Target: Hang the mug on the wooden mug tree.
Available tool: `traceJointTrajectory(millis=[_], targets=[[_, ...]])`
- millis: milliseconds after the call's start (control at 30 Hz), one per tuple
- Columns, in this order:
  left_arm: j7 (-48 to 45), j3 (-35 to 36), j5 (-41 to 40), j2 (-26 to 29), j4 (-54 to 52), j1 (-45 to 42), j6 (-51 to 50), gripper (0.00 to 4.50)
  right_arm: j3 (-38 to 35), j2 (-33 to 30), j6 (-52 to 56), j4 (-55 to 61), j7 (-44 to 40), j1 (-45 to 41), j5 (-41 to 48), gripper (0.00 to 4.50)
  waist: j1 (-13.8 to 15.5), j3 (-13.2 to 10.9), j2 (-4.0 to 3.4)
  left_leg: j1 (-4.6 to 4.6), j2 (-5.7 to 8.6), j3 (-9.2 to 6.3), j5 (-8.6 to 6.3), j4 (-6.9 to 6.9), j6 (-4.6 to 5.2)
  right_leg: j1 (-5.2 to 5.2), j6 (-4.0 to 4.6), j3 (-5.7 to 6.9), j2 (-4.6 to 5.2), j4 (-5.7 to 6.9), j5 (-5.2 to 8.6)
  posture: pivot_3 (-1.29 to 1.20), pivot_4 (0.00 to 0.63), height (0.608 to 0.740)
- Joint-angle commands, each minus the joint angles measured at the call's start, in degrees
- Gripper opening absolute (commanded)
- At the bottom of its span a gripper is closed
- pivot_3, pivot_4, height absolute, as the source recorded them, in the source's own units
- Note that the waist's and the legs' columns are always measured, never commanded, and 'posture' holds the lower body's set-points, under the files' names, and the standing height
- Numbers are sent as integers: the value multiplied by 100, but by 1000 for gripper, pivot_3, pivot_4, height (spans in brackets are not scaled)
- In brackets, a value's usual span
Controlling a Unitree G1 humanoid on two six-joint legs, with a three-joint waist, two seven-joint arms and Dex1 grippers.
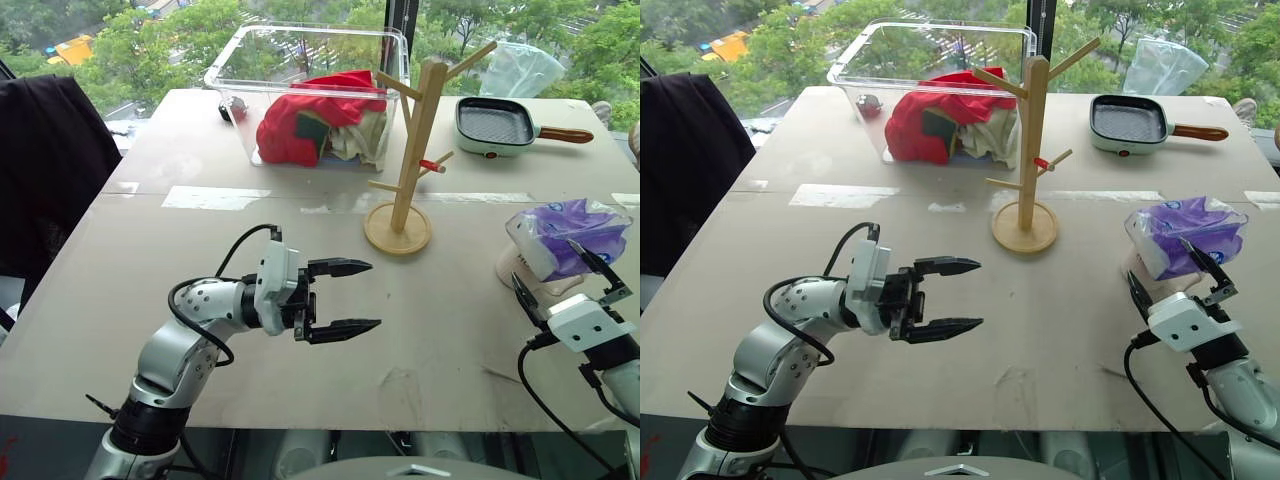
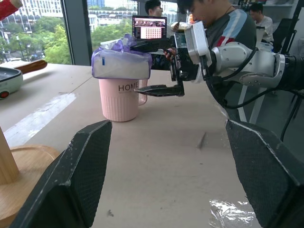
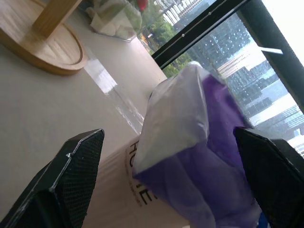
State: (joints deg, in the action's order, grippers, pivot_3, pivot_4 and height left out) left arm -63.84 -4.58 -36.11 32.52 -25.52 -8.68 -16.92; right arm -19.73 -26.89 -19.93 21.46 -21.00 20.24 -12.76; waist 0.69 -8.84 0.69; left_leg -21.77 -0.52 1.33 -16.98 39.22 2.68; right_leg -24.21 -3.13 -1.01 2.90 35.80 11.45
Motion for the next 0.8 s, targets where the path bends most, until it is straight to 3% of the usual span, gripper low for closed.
traceJointTrajectory(millis=[33,167,500,700,800], targets=[[61,141,-114,45,-292,-25,38,3924,-64,-153,-125,-8,73,-95,20,4417,-8,0,0,0,0,0,0,0,0,0,0,1,0,0,0,0,150,740],[173,197,-190,39,-358,0,-29,3924,-22,-259,-215,-115,147,-127,-146,4417,-5,0,0,2,-1,-1,0,0,0,1,0,1,-3,2,0,0,150,740],[220,144,-203,78,-366,-84,-133,3924,-41,-356,-279,-55,289,-187,-317,36,-4,0,0,2,0,-1,0,1,0,1,0,-1,-3,2,-1,0,150,740],[229,38,-236,31,-349,-268,-226,3924,-244,-316,-383,70,504,-42,-351,36,8,0,0,1,0,-1,1,1,-1,1,0,0,-3,2,-1,0,150,740],[147,-42,-270,74,-372,-328,-299,3924,-704,-313,-501,39,707,209,-350,36,1,0,0,1,2,0,0,1,-1,2,0,-2,-3,2,-1,0,150,740]])
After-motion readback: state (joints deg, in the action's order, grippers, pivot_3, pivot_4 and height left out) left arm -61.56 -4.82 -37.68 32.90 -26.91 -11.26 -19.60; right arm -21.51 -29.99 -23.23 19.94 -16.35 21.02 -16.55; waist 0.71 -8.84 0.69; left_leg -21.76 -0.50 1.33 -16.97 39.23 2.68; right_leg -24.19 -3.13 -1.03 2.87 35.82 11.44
